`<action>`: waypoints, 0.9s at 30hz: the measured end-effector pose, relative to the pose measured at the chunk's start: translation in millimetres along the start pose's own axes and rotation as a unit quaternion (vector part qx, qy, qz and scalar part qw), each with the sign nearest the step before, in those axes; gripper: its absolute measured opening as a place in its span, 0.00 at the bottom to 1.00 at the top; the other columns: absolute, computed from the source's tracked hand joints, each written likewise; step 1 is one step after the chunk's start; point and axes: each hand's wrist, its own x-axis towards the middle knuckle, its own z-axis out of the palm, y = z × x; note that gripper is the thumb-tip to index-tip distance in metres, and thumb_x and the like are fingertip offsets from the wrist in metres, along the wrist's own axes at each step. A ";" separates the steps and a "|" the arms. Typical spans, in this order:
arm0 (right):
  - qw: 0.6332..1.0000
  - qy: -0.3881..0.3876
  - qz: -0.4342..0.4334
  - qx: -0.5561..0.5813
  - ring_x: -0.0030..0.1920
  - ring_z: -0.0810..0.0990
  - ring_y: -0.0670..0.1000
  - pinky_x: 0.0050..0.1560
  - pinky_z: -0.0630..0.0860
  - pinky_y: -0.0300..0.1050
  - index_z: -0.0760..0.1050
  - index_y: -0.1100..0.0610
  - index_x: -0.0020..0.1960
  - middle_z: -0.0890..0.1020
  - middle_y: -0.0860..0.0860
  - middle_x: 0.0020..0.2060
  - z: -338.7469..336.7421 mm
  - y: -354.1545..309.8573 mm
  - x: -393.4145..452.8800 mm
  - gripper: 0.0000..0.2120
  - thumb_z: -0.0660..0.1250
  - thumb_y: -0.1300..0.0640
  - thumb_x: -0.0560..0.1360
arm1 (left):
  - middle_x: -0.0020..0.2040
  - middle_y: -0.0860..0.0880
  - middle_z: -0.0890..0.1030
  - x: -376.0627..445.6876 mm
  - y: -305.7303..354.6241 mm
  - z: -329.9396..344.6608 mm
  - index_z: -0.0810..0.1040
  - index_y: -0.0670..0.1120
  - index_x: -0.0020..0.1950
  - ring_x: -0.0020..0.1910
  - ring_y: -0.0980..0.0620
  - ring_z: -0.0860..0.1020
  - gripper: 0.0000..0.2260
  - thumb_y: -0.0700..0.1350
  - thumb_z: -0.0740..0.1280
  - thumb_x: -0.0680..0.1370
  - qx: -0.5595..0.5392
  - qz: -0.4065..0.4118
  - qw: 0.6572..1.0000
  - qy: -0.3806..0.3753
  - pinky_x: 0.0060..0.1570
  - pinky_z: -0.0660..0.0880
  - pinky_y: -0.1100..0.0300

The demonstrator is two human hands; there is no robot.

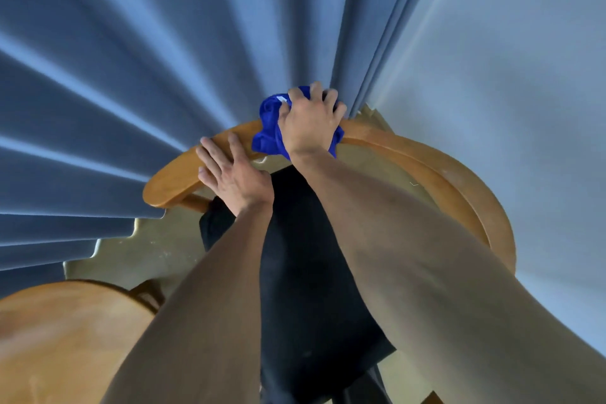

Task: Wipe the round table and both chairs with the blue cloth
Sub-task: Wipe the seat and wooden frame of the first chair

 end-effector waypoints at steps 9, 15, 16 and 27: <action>0.997 -0.019 0.073 -0.020 0.57 0.72 0.58 0.61 0.64 0.57 0.79 0.51 0.56 0.77 0.53 0.54 -38.0 92.2 8.9 0.12 0.60 0.49 0.79 | 0.80 0.40 0.52 -42.2 75.5 16.4 0.64 0.50 0.75 0.79 0.39 0.49 0.35 0.33 0.65 0.69 -0.007 0.092 0.995 -0.025 0.74 0.51 0.42; 0.995 -0.054 0.072 -0.034 0.56 0.71 0.58 0.57 0.63 0.55 0.78 0.51 0.53 0.76 0.53 0.53 -66.9 121.4 -0.8 0.10 0.59 0.51 0.79 | 0.76 0.44 0.65 -71.6 122.0 25.8 0.68 0.52 0.74 0.77 0.42 0.59 0.28 0.39 0.68 0.75 -0.058 0.202 0.975 -0.065 0.73 0.59 0.43; 0.995 -0.063 0.076 -0.035 0.57 0.70 0.58 0.57 0.64 0.55 0.78 0.51 0.54 0.75 0.53 0.53 -72.1 125.0 -1.3 0.10 0.59 0.50 0.78 | 0.72 0.46 0.70 -75.0 127.8 28.2 0.70 0.52 0.73 0.73 0.42 0.65 0.27 0.41 0.69 0.74 -0.068 0.225 0.970 -0.057 0.69 0.66 0.42; 0.990 -0.009 0.129 -0.059 0.53 0.70 0.56 0.53 0.64 0.53 0.75 0.52 0.54 0.74 0.53 0.53 -127.7 179.8 -54.4 0.10 0.57 0.50 0.79 | 0.46 0.51 0.81 -157.5 140.1 17.0 0.76 0.48 0.60 0.43 0.49 0.79 0.16 0.35 0.66 0.74 -0.215 0.307 0.924 -0.072 0.40 0.79 0.52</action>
